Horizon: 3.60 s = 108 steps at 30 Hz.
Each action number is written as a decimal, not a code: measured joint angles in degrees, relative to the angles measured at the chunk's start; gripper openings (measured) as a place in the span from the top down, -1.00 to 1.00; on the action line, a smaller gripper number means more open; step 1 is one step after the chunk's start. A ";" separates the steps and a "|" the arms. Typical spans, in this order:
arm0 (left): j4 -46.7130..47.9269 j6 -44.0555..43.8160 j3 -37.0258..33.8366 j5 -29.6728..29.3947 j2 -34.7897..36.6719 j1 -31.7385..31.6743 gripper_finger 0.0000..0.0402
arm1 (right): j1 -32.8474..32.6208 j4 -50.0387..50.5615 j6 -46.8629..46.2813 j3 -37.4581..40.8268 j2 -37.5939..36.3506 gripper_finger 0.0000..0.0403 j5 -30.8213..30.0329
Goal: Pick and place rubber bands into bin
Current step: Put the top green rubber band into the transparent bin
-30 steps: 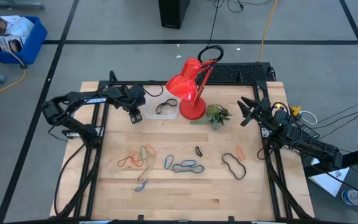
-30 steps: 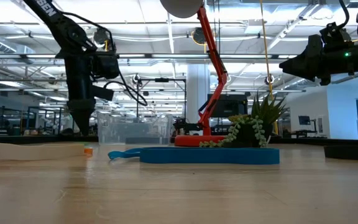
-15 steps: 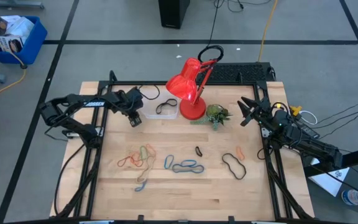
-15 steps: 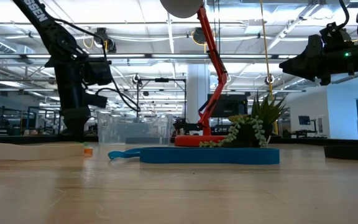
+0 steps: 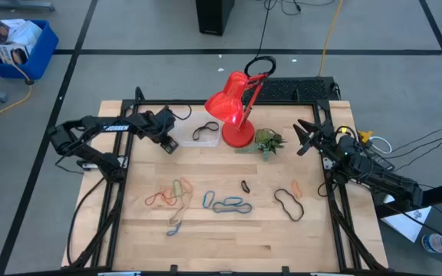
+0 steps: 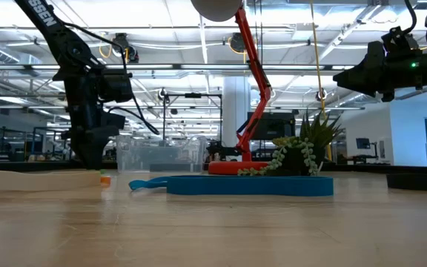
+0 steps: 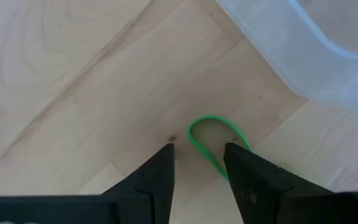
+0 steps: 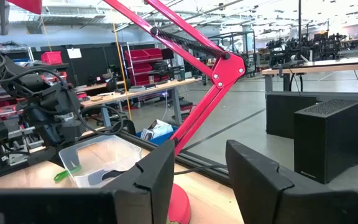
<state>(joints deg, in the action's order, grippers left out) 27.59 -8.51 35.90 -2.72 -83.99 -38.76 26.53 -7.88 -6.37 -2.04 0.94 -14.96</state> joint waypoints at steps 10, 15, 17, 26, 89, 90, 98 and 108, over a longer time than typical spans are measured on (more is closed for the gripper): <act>-0.37 -0.83 -0.07 1.26 -0.07 0.06 0.93 | -0.01 0.00 0.00 0.00 0.01 0.30 0.00; -1.16 -1.12 -0.09 0.57 -0.07 0.18 0.94 | 0.00 -0.01 0.00 0.00 0.01 0.30 0.00; -1.28 -1.09 -0.11 0.30 0.01 0.43 0.96 | -0.01 0.00 0.00 0.00 0.01 0.30 0.00; 0.92 -1.75 -0.37 -0.39 7.02 0.98 0.98 | -0.01 0.00 0.00 0.00 0.01 0.30 0.00; -8.37 -3.83 20.68 -5.22 -12.44 11.21 0.99 | 0.01 0.75 1.11 0.00 -0.01 0.30 -1.53; -8.57 -3.77 20.68 -5.29 -12.98 11.21 0.98 | 0.01 0.76 1.11 0.00 -0.01 0.30 -1.53; -10.08 -3.76 20.68 -5.29 -13.97 11.21 0.92 | 0.01 0.87 1.33 0.00 0.01 0.30 -1.53; -11.40 -4.63 20.68 -4.86 -13.97 11.28 0.88 | 0.01 0.88 1.33 0.00 0.00 0.30 -1.60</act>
<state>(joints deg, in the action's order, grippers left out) 16.20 -13.14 56.58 -7.58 -97.95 -27.49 26.55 -7.00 -5.04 -2.04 0.94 -16.56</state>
